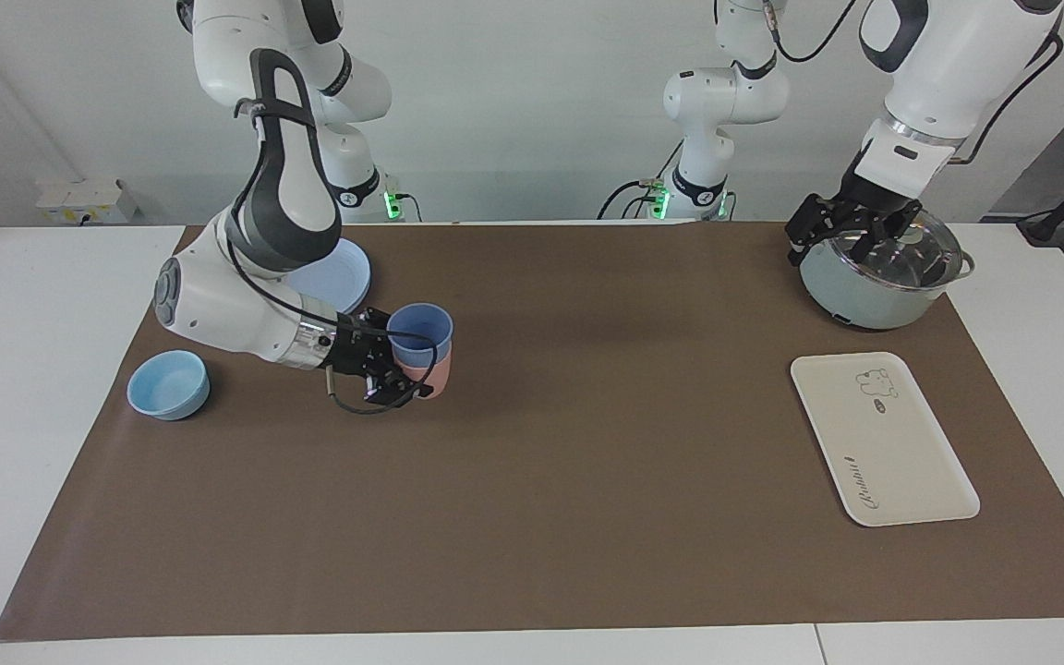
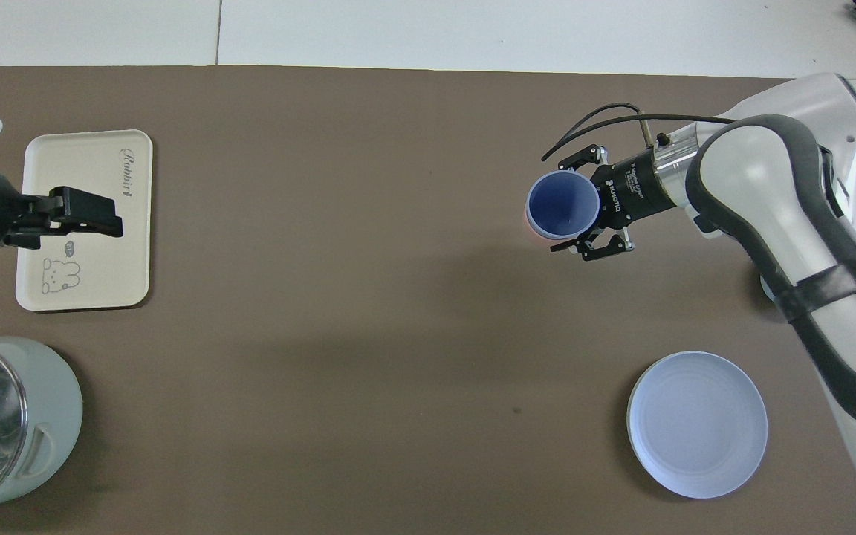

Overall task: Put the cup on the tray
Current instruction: 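Carry the cup toward the left gripper while the left gripper reaches it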

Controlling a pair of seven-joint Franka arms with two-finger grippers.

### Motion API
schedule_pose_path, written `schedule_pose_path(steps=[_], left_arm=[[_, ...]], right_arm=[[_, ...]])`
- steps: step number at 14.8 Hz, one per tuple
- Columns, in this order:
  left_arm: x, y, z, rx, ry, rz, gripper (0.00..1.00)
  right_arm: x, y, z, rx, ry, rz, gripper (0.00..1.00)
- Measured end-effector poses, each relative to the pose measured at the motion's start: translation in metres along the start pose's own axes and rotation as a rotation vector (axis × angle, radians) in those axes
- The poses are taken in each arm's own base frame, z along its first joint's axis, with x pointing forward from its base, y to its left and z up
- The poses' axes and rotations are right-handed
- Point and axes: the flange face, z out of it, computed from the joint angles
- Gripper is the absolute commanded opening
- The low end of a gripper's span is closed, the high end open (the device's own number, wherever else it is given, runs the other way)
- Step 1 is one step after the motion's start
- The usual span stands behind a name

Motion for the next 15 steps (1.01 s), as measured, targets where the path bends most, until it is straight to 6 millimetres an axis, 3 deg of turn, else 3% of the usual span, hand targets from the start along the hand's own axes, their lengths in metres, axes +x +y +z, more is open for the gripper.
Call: schedule_pose_path(steps=[3,6,8,11,13,15], left_arm=[[-0.013,0.076,0.005,-0.065,0.087,-0.142,1.00],[-0.049,0.163,0.020,-0.153,0.142,-0.218,1.00],[-0.072,0.207,0.027,-0.226,0.177,-0.256,0.99],[-0.088,0.236,0.039,-0.282,0.198,-0.273,0.87],[-0.085,0.239,0.051,-0.289,0.199,-0.292,0.80],[-0.082,0.243,0.063,-0.289,0.197,-0.295,0.80]], right_arm=[[-0.028,-0.001,0.009,0.022,0.015,0.002,0.00],[-0.051,-0.004,0.029,0.050,0.032,0.014,0.00],[-0.072,-0.005,0.045,0.064,0.040,0.017,0.00],[-0.097,-0.005,0.063,0.096,0.050,0.021,0.00],[-0.104,-0.006,0.068,0.113,0.054,0.020,0.00],[-0.104,-0.006,0.068,0.117,0.055,0.020,0.00]])
